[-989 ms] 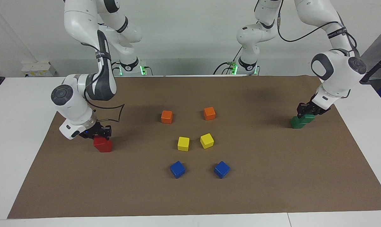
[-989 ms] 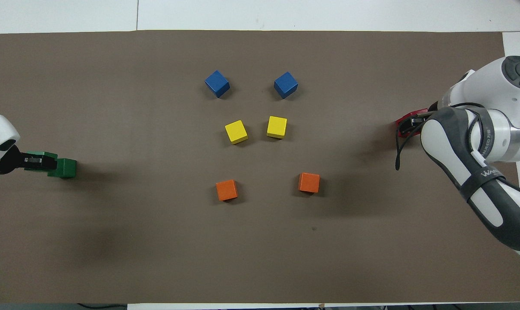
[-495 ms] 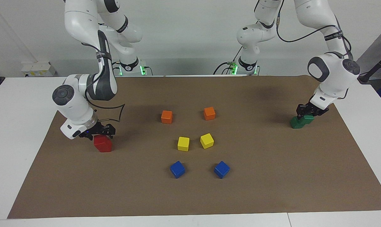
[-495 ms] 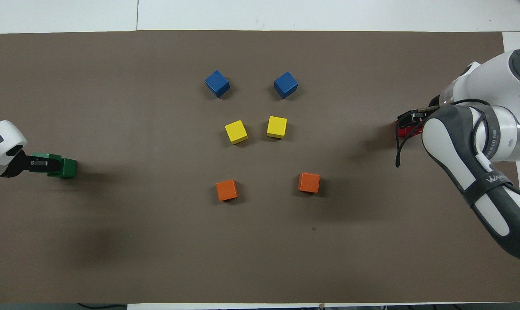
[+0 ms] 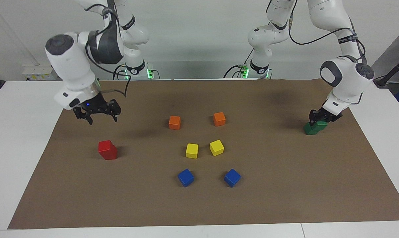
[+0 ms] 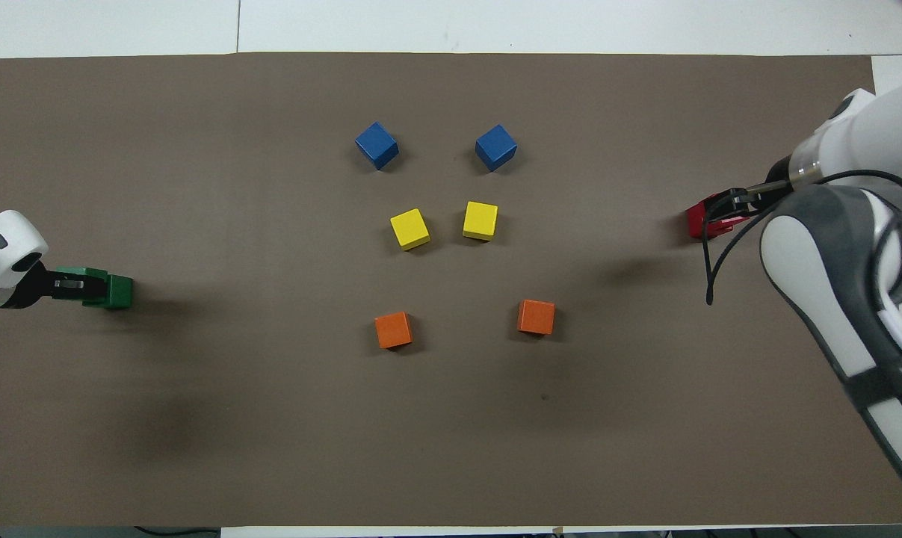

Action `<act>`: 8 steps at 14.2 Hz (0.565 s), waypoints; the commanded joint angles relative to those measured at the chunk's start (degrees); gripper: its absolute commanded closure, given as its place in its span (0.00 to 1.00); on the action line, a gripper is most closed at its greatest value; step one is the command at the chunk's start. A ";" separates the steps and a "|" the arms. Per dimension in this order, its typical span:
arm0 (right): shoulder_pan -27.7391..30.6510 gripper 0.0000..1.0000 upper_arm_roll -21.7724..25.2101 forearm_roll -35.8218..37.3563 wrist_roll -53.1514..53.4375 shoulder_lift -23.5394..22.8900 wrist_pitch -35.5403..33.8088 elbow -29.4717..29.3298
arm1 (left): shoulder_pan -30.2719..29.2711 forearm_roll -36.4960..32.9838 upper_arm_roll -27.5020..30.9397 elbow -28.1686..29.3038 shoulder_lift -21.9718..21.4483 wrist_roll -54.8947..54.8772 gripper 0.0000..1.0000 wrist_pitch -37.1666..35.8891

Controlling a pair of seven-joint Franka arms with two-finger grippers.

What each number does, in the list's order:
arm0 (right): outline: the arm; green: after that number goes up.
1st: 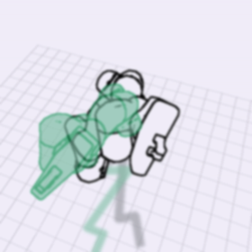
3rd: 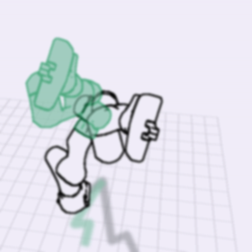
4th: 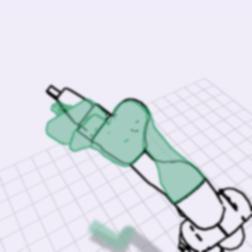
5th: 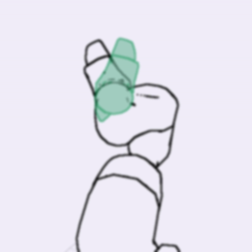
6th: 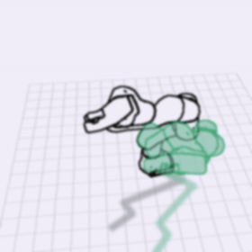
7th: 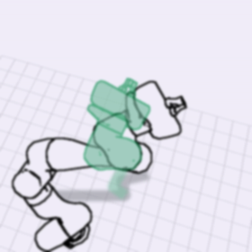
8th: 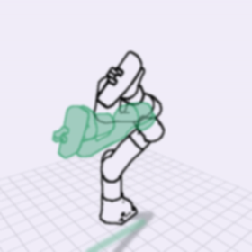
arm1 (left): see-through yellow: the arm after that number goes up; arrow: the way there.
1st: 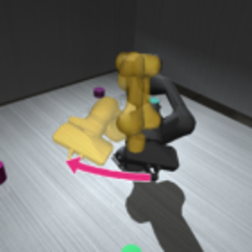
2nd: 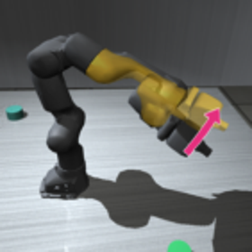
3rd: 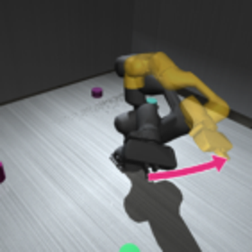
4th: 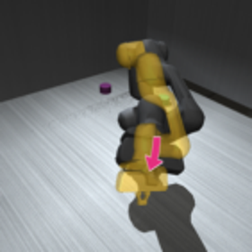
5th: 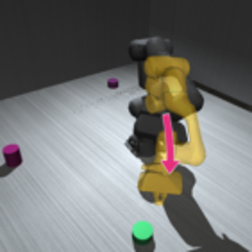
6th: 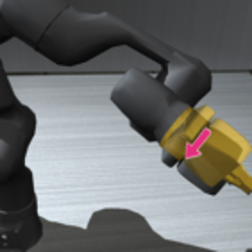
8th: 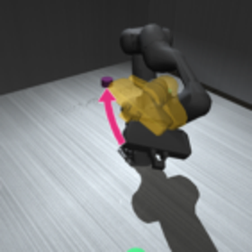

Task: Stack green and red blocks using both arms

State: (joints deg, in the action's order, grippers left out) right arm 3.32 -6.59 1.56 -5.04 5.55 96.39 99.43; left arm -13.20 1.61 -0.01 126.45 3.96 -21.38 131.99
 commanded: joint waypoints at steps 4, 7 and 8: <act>1.16 0.00 -0.36 -0.33 1.08 -1.51 -9.91 -7.15 | -0.77 -0.73 -0.52 2.14 -2.03 -0.95 0.00 0.38; 1.69 0.00 -0.27 -0.33 1.08 -2.03 -10.00 -6.97 | 0.10 -0.73 -0.52 -5.56 -1.94 1.76 0.00 -10.12; 1.69 0.00 -0.09 -0.51 1.17 -2.03 -10.08 -6.97 | 0.45 -0.73 -0.61 -9.77 -1.86 4.65 0.00 -15.04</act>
State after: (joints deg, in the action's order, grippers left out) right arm 4.19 -6.42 1.55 -5.03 4.39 87.51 93.94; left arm -13.17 1.59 -0.24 123.48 3.17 -20.51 125.96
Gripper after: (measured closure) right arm 0.000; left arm 0.000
